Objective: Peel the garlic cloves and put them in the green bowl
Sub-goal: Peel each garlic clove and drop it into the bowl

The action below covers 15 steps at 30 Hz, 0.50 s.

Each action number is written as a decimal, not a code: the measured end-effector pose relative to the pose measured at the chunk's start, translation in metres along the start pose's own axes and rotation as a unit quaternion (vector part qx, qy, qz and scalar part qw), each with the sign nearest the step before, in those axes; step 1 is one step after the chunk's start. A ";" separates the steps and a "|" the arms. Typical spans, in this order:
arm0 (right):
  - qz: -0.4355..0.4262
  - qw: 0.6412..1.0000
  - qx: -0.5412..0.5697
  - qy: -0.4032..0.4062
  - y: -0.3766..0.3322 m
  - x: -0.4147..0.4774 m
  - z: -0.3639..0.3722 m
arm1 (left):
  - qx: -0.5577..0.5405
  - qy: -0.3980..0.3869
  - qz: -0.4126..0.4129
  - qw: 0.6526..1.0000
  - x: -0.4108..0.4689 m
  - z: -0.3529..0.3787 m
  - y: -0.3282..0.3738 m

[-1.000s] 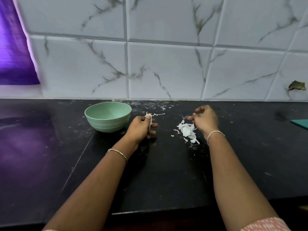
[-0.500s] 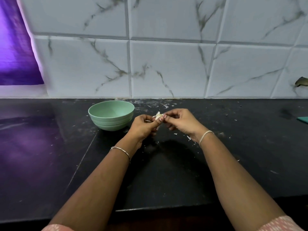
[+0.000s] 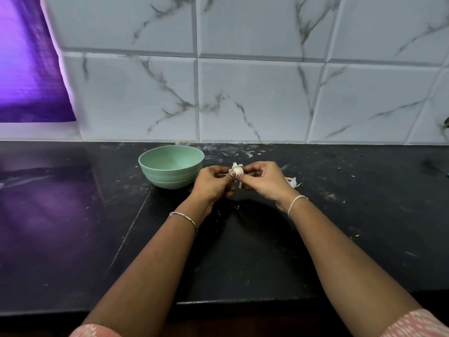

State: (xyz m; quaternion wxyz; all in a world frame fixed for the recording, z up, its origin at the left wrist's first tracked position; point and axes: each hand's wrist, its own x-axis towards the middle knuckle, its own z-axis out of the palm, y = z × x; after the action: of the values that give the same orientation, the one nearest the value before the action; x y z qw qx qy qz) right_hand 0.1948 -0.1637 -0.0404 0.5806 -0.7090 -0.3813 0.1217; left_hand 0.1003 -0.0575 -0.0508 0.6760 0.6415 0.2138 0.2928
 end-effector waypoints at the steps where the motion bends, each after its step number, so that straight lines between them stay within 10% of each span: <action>1: 0.003 1.000 0.007 0.004 -0.001 0.000 0.001 | -0.003 0.001 0.001 1.000 0.000 0.000 0.001; 15: -0.038 0.999 -0.017 0.030 0.003 0.006 0.011 | -0.033 0.025 0.006 0.999 0.000 -0.003 0.004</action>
State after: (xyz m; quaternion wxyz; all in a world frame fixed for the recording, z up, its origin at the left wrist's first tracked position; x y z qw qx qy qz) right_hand 0.1933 -0.1523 -0.0447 0.5837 -0.7071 -0.3927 0.0713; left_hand 0.0977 -0.0553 -0.0476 0.6896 0.6125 0.2173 0.3195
